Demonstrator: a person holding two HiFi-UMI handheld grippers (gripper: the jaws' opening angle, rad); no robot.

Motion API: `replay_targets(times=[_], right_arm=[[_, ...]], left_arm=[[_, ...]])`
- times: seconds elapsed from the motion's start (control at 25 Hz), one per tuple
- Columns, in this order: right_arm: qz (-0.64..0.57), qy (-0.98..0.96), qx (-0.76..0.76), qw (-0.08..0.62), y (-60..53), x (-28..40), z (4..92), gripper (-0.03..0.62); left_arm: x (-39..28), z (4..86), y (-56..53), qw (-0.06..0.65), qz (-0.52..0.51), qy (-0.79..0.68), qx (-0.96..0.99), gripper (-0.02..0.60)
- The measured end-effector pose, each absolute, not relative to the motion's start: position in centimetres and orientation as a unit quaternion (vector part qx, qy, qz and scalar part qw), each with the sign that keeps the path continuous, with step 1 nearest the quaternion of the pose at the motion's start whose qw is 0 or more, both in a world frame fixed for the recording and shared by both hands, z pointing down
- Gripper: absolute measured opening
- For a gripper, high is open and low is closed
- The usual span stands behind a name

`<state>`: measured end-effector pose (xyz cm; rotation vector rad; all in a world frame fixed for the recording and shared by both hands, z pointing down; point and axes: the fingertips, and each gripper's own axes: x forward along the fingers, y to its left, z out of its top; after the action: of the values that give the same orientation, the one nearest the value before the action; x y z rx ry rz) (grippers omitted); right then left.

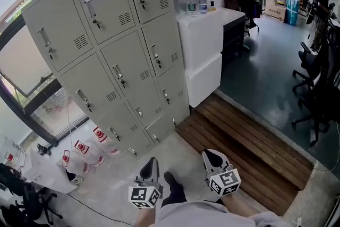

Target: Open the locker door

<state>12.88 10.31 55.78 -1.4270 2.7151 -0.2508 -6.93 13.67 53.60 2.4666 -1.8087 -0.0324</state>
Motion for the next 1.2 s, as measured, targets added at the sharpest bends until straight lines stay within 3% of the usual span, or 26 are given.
replay_targets(times=[0.68,1.2], right_arm=[[-0.056,0.866,-0.496,0.039,-20.7,-4.1,52.3,0.014],[-0.055,0.883,-0.465,0.023,-32.0,-6.0,51.0,0.014]], left_arm=[[-24.1,51.4,-18.8,0.036,0.008,-0.549,0.835,0.002],[-25.4,51.7,-28.2,0.064,-0.006,-0.571,0.819,0.002]])
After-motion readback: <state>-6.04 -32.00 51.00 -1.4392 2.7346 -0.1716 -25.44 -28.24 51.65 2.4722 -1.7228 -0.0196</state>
